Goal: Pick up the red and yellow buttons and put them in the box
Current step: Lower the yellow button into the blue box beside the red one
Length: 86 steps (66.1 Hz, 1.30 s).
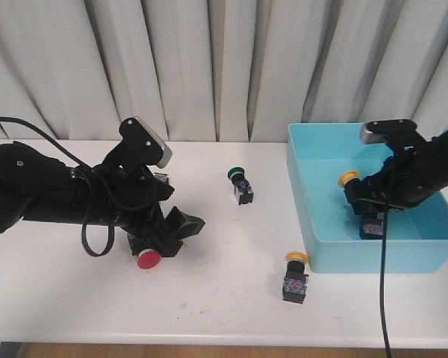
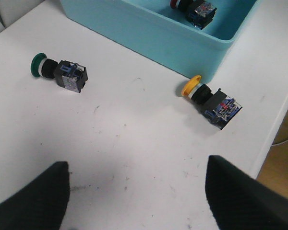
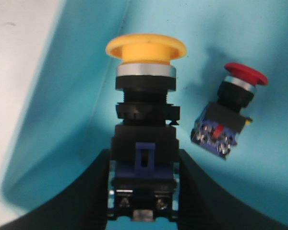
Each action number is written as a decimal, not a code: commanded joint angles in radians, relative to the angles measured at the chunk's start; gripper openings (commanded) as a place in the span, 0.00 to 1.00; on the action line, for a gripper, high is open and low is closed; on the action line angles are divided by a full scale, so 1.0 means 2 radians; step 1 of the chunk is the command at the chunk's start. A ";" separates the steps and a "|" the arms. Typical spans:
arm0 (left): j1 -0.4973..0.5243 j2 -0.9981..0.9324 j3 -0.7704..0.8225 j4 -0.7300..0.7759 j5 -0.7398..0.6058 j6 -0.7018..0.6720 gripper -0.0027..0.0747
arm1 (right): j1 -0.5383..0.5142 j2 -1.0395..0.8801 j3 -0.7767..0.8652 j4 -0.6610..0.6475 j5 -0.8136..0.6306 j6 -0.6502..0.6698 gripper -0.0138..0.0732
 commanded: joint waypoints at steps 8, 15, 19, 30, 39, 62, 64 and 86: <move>0.001 -0.018 -0.015 -0.015 -0.006 0.000 0.76 | -0.002 0.048 -0.061 0.005 -0.014 -0.003 0.44; 0.001 -0.018 -0.015 -0.015 -0.003 0.000 0.76 | -0.002 0.077 -0.077 0.005 -0.012 -0.003 0.44; 0.001 -0.018 -0.015 -0.015 -0.003 0.000 0.76 | -0.002 0.088 -0.082 0.005 -0.009 -0.003 0.44; 0.001 -0.018 -0.015 -0.015 -0.003 0.000 0.76 | -0.002 0.109 -0.085 0.005 -0.009 -0.003 0.45; 0.001 -0.018 -0.015 -0.015 -0.003 0.000 0.76 | -0.002 0.116 -0.085 0.005 -0.009 -0.003 0.50; 0.001 -0.018 -0.015 -0.015 -0.003 0.000 0.76 | -0.002 0.106 -0.114 0.014 0.048 0.005 0.64; 0.001 -0.018 -0.015 -0.015 -0.003 0.000 0.76 | -0.002 0.100 -0.121 0.013 0.059 0.010 0.64; 0.001 -0.018 -0.015 -0.015 -0.003 0.000 0.76 | -0.002 -0.035 -0.133 -0.061 0.125 0.119 0.58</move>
